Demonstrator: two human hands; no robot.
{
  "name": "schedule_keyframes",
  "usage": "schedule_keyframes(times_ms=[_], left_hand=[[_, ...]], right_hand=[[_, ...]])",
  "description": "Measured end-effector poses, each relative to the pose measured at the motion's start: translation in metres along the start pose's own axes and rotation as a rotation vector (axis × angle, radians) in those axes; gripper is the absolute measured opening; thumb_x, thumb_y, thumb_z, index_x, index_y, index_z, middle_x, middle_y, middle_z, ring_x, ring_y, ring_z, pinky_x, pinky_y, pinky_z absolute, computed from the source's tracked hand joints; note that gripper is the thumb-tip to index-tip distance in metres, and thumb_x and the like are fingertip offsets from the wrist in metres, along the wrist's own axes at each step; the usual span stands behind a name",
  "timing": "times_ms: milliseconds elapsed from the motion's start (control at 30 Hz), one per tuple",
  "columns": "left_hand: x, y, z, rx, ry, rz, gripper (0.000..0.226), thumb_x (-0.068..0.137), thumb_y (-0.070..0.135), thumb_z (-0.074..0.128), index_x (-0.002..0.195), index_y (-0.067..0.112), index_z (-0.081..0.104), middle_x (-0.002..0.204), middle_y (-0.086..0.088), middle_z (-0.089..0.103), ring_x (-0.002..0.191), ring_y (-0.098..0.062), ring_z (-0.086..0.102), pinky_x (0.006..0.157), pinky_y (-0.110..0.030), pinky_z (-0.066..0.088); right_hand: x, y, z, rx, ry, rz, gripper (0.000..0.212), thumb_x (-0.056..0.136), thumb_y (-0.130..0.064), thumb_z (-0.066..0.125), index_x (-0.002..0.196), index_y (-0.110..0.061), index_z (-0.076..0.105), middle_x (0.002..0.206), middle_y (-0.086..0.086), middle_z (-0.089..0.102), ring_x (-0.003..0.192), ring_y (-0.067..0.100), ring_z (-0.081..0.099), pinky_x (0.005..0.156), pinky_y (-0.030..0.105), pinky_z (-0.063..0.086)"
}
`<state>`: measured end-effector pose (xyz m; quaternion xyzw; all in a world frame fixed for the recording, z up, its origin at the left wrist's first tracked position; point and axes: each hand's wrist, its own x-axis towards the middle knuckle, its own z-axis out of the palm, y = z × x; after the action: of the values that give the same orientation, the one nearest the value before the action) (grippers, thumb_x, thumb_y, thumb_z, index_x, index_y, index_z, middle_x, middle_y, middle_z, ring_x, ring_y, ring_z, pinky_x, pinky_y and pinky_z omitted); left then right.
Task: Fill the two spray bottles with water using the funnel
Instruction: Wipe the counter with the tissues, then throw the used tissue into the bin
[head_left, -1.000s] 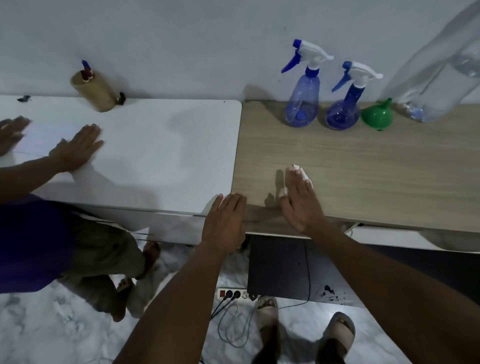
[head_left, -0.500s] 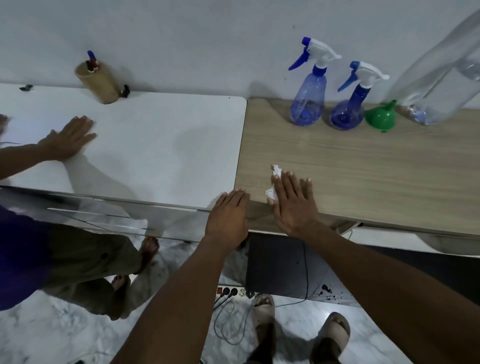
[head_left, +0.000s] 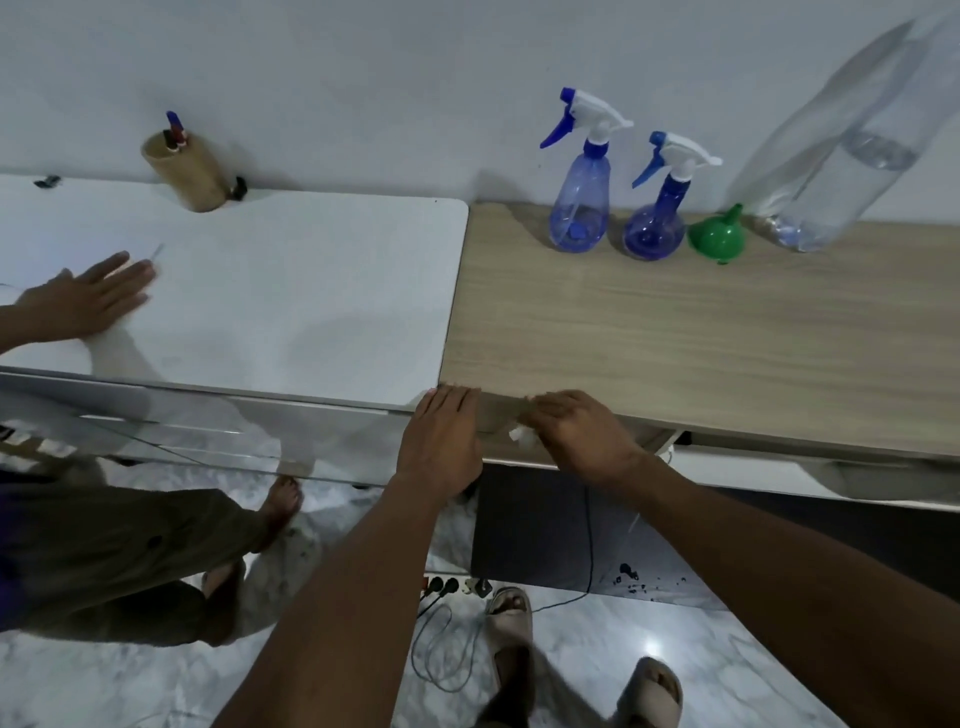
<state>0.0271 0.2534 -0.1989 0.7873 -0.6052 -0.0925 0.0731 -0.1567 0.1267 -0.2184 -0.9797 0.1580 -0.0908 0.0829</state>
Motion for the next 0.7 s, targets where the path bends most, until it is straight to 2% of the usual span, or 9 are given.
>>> schedule_keyframes(times_ms=[100, 167, 233, 267, 367, 467, 567, 633, 700], left_hand=[[-0.006, 0.023, -0.010, -0.018, 0.011, 0.019, 0.061, 0.078, 0.014, 0.062, 0.138, 0.011, 0.049, 0.131, -0.008, 0.058, 0.122, -0.027, 0.052, 0.109, -0.037, 0.035], [-0.008, 0.050, -0.020, -0.029, -0.017, 0.032, 0.059, 0.086, 0.017, 0.056, 0.144, 0.013, 0.043, 0.128, -0.007, 0.058, 0.116, -0.027, 0.054, 0.099, -0.038, 0.041], [-0.008, 0.082, -0.030, -0.013, -0.052, 0.038, 0.060, 0.091, 0.019, 0.051, 0.149, 0.017, 0.035, 0.126, -0.007, 0.059, 0.109, -0.027, 0.057, 0.086, -0.038, 0.048], [-0.008, 0.101, -0.033, 0.001, -0.070, 0.052, 0.060, 0.092, 0.021, 0.049, 0.150, 0.018, 0.032, 0.127, -0.007, 0.058, 0.108, -0.027, 0.058, 0.083, -0.038, 0.050], [-0.010, 0.165, -0.037, -0.005, -0.098, 0.100, 0.060, 0.092, 0.024, 0.050, 0.149, 0.022, 0.032, 0.135, -0.006, 0.055, 0.116, -0.028, 0.055, 0.091, -0.043, 0.050], [-0.017, 0.245, -0.035, -0.016, -0.093, 0.186, 0.057, 0.091, 0.023, 0.049, 0.147, 0.023, 0.038, 0.136, -0.003, 0.054, 0.121, -0.026, 0.054, 0.095, -0.040, 0.048], [-0.023, 0.334, -0.030, -0.037, -0.088, 0.302, 0.052, 0.092, 0.023, 0.047, 0.144, 0.025, 0.042, 0.135, 0.000, 0.056, 0.121, -0.024, 0.054, 0.094, -0.036, 0.045], [-0.025, 0.396, -0.028, -0.048, -0.081, 0.391, 0.050, 0.092, 0.024, 0.047, 0.142, 0.026, 0.045, 0.131, 0.001, 0.058, 0.117, -0.023, 0.055, 0.091, -0.036, 0.046], [-0.029, 0.456, -0.031, -0.073, -0.079, 0.480, 0.048, 0.092, 0.025, 0.048, 0.140, 0.026, 0.046, 0.128, 0.000, 0.059, 0.114, -0.024, 0.056, 0.089, -0.037, 0.048]], right_hand=[[-0.029, -0.002, -0.026, 0.163, -0.080, 0.269, 0.031, 0.088, -0.015, 0.053, 0.117, -0.024, 0.057, 0.104, 0.003, 0.074, 0.086, 0.035, 0.068, 0.068, 0.039, 0.054], [-0.052, 0.006, -0.044, 0.278, -0.122, 0.507, 0.026, 0.091, -0.017, 0.044, 0.114, -0.029, 0.045, 0.098, 0.004, 0.074, 0.082, 0.036, 0.066, 0.068, 0.040, 0.054], [-0.081, 0.016, -0.068, 0.424, -0.101, 0.605, 0.019, 0.090, -0.022, 0.038, 0.105, -0.033, 0.040, 0.091, 0.003, 0.074, 0.081, 0.032, 0.067, 0.071, 0.040, 0.055], [-0.097, 0.023, -0.081, 0.490, -0.078, 0.642, 0.015, 0.091, -0.022, 0.038, 0.103, -0.030, 0.042, 0.090, 0.000, 0.075, 0.083, 0.028, 0.067, 0.072, 0.036, 0.055], [-0.158, 0.039, -0.123, 0.645, 0.001, 0.807, 0.011, 0.097, -0.021, 0.042, 0.101, -0.017, 0.052, 0.089, -0.005, 0.069, 0.082, 0.020, 0.062, 0.064, 0.024, 0.045], [-0.233, 0.058, -0.164, 0.767, 0.126, 0.957, 0.028, 0.098, -0.026, 0.035, 0.096, -0.010, 0.058, 0.092, 0.006, 0.068, 0.083, 0.025, 0.064, 0.067, 0.036, 0.051], [-0.310, 0.078, -0.206, 0.706, 0.168, 1.022, 0.032, 0.099, -0.014, 0.038, 0.094, 0.000, 0.066, 0.080, 0.008, 0.069, 0.069, 0.018, 0.063, 0.059, 0.031, 0.053], [-0.363, 0.094, -0.233, 0.605, 0.185, 1.056, 0.024, 0.094, -0.007, 0.047, 0.089, -0.005, 0.071, 0.075, 0.001, 0.066, 0.064, 0.014, 0.062, 0.052, 0.021, 0.050], [-0.417, 0.107, -0.258, 0.569, 0.241, 1.117, 0.020, 0.088, -0.003, 0.053, 0.085, -0.012, 0.071, 0.072, -0.002, 0.064, 0.066, 0.016, 0.063, 0.050, 0.020, 0.052]])
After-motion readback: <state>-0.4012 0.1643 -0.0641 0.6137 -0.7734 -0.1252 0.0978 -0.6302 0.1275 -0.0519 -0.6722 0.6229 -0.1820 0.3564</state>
